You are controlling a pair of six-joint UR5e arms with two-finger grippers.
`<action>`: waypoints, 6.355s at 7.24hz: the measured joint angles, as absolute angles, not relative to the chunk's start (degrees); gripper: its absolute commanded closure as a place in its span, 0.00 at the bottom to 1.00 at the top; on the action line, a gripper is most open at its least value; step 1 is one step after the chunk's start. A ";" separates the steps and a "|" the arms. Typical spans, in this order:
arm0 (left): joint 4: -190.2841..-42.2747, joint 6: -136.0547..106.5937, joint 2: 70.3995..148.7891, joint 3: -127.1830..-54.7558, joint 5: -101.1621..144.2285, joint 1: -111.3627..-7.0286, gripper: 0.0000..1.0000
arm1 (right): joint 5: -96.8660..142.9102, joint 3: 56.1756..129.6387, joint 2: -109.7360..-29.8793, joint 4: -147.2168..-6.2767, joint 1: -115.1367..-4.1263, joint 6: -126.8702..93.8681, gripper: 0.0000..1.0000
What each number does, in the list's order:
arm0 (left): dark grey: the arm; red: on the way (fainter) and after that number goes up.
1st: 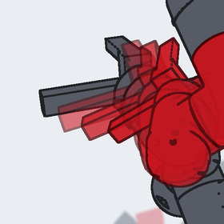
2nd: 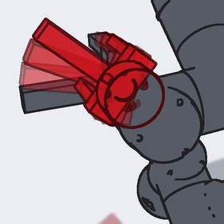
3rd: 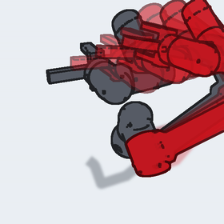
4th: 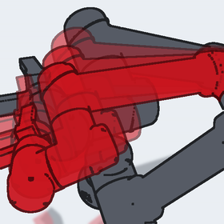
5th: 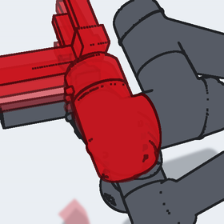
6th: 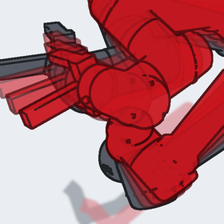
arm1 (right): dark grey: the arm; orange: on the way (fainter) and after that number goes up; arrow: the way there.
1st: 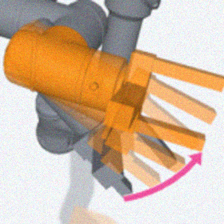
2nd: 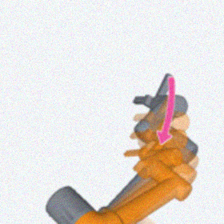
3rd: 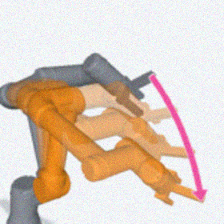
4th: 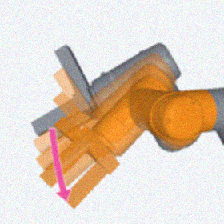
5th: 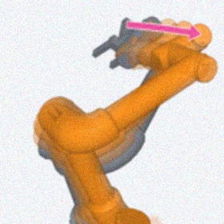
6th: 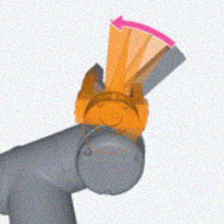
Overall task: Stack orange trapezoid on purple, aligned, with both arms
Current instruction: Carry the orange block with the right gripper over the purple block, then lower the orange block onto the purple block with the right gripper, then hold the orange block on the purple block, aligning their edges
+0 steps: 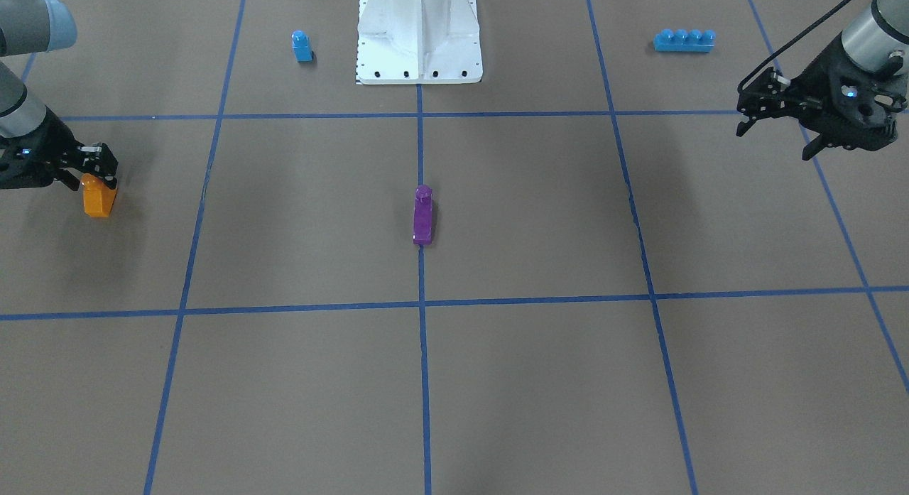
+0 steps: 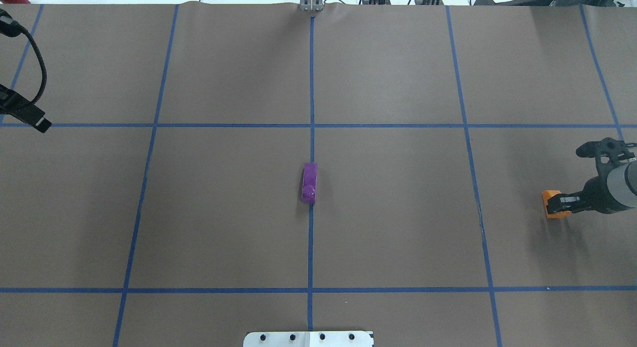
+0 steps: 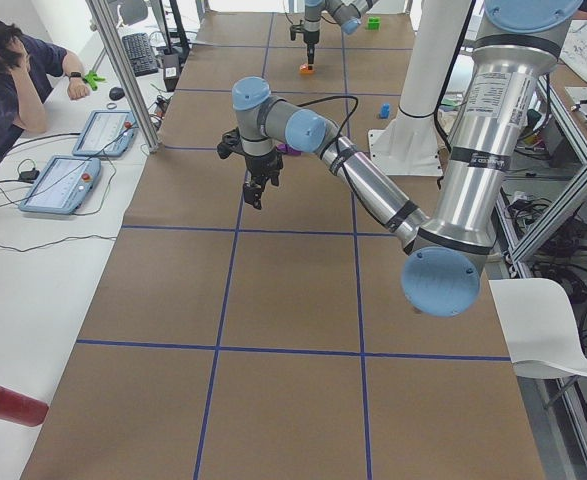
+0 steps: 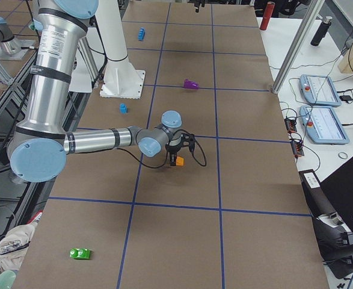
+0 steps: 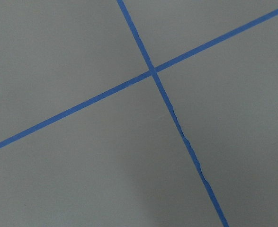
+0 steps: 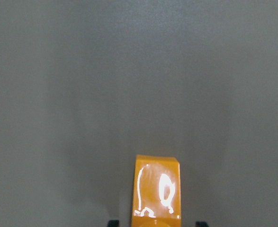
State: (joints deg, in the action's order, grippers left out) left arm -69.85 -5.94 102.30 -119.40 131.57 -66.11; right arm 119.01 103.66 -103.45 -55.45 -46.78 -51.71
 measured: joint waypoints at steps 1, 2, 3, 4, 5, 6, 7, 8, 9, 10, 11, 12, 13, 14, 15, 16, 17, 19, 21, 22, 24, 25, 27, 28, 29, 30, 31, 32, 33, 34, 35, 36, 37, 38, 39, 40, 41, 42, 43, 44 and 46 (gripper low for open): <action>-69.86 -5.95 102.30 -119.32 131.57 -66.10 0.00 | 119.00 103.77 -103.42 -55.46 -46.68 -51.53 1.00; -69.87 -5.97 102.30 -119.32 131.62 -66.10 0.00 | 119.02 104.10 -103.29 -55.46 -46.68 -51.32 1.00; -69.87 -5.97 102.30 -119.31 131.83 -66.10 0.00 | 119.19 104.83 -102.86 -55.57 -46.70 -51.19 1.00; -69.87 -5.98 102.31 -119.31 132.13 -66.06 0.00 | 119.55 105.91 -101.82 -55.82 -46.95 -51.14 1.00; -69.87 -5.98 102.31 -119.33 132.28 -66.04 0.00 | 119.76 106.90 -100.25 -55.98 -47.27 -51.08 1.00; -69.87 -5.98 102.31 -119.37 132.33 -66.02 0.00 | 119.69 107.70 -98.14 -56.04 -46.81 -51.00 1.00; -69.87 -5.98 102.31 -119.46 132.37 -66.02 0.00 | 119.47 108.08 -95.71 -56.08 -45.58 -50.91 1.00; -69.87 -5.98 102.31 -119.55 132.40 -66.03 0.00 | 119.31 108.24 -93.05 -56.34 -44.51 -50.98 1.00; -69.87 -6.00 102.31 -119.66 132.40 -66.03 0.00 | 119.02 108.34 -90.87 -57.30 -43.80 -51.21 1.00; -69.89 -6.98 102.38 -119.89 132.43 -66.03 0.00 | 118.75 108.41 -88.35 -59.68 -43.33 -51.37 1.00; -69.95 -9.03 102.46 -120.24 132.44 -66.01 0.00 | 118.49 108.46 -84.04 -64.87 -43.00 -51.59 1.00; -69.99 -10.32 102.41 -120.58 132.43 -66.01 0.00 | 117.97 108.54 -78.36 -72.17 -42.36 -52.40 1.00; -70.00 -10.84 102.31 -120.70 132.39 -66.01 0.00 | 116.96 108.49 -73.33 -77.94 -40.84 -54.60 1.00; -70.01 -11.05 102.26 -120.70 132.38 -66.01 0.00 | 115.28 108.18 -69.06 -81.61 -38.23 -57.82 1.00; -69.98 -11.17 102.24 -120.66 132.37 -66.01 0.00 | 113.54 107.26 -65.06 -84.32 -35.56 -60.83 1.00; -69.97 -11.27 102.22 -120.63 132.37 -66.01 0.00 | 111.40 105.13 -60.25 -87.13 -33.05 -63.67 1.00; -69.96 -11.31 102.20 -120.58 132.38 -66.01 0.00 | 109.15 102.28 -55.63 -88.95 -30.94 -66.26 1.00; -69.90 -11.33 102.14 -120.37 132.44 -66.01 0.00 | 106.07 95.17 -47.09 -90.03 -27.81 -71.26 1.00; -69.87 -11.36 102.13 -120.07 132.45 -65.91 0.00 | 103.79 91.35 -43.30 -91.28 -26.15 -73.33 1.00; -69.87 -11.40 102.13 -120.01 132.45 -65.87 0.00 | 103.50 91.06 -42.70 -93.15 -25.94 -73.55 1.00; -69.87 -11.37 102.13 -119.95 132.45 -65.83 0.00 | 103.32 90.89 -41.95 -95.94 -25.80 -73.61 1.00; -69.87 -11.35 102.13 -119.92 132.45 -65.83 0.00 | 103.29 90.81 -41.76 -96.31 -25.69 -73.61 1.00; -69.87 -11.34 102.13 -119.85 132.43 -65.83 0.00 | 103.04 90.64 -41.39 -96.33 -25.49 -73.61 1.00; -69.87 -11.34 102.13 -119.85 132.41 -65.83 0.00 | 102.70 90.58 -41.32 -96.23 -25.40 -73.59 1.00; -69.87 -11.34 102.13 -119.82 132.41 -65.83 0.00 | 102.49 90.52 -41.31 -96.18 -25.27 -73.57 1.00; -69.87 -11.34 102.13 -119.80 132.39 -65.83 0.00 | 102.38 90.48 -41.30 -96.16 -25.17 -73.57 1.00; -69.87 -11.34 102.13 -119.80 132.37 -65.83 0.00 | 102.33 90.43 -41.30 -96.16 -25.11 -73.57 1.00; -69.87 -11.34 102.13 -119.80 132.37 -65.83 0.00 | 102.31 90.39 -41.33 -96.15 -25.01 -73.56 1.00; -69.88 -11.34 102.13 -119.71 132.38 -65.83 0.00 | 102.15 90.34 -41.37 -96.15 -24.89 -73.56 1.00; -69.89 -11.34 102.13 -119.62 132.42 -65.83 0.00 | 101.73 90.22 -41.39 -96.15 -24.76 -73.54 1.00; -69.93 -11.34 102.14 -119.57 132.44 -65.83 0.00 | 101.38 90.03 -41.39 -96.15 -24.67 -73.50 1.00; -69.95 -11.34 102.18 -119.52 132.45 -65.83 0.00 | 101.24 89.80 -41.40 -96.13 -24.64 -73.46 1.00; -69.96 -11.34 102.20 -119.48 132.45 -65.83 0.00 | 101.19 89.59 -41.39 -96.10 -24.59 -73.40 1.00; -69.96 -11.34 102.20 -119.46 132.45 -65.83 0.00 | 101.17 89.43 -41.40 -96.08 -24.50 -73.33 1.00; -69.96 -11.34 102.17 -119.45 132.44 -65.83 0.00 | 101.15 89.28 -41.42 -96.05 -24.40 -73.24 1.00; -69.96 -11.34 102.16 -119.45 132.42 -65.83 0.00 | 101.13 89.19 -41.44 -95.99 -24.32 -73.13 1.00; -69.96 -11.34 102.18 -119.42 132.43 -65.83 0.00 | 101.14 89.12 -41.43 -95.93 -24.26 -73.00 1.00; -69.96 -11.34 102.19 -119.38 132.44 -65.83 0.00 | 101.16 89.10 -41.45 -95.91 -24.18 -72.92 1.00; -69.96 -11.34 102.18 -119.31 132.45 -65.83 0.00 | 101.16 89.06 -41.50 -95.89 -24.10 -72.86 1.00; -69.96 -11.34 102.19 -119.24 132.45 -65.83 0.00 | 101.16 88.92 -41.52 -95.87 -24.05 -72.81 1.00; -69.96 -11.34 102.21 -119.19 132.45 -65.83 0.00 | 101.16 88.66 -41.47 -95.84 -24.00 -72.78 0.82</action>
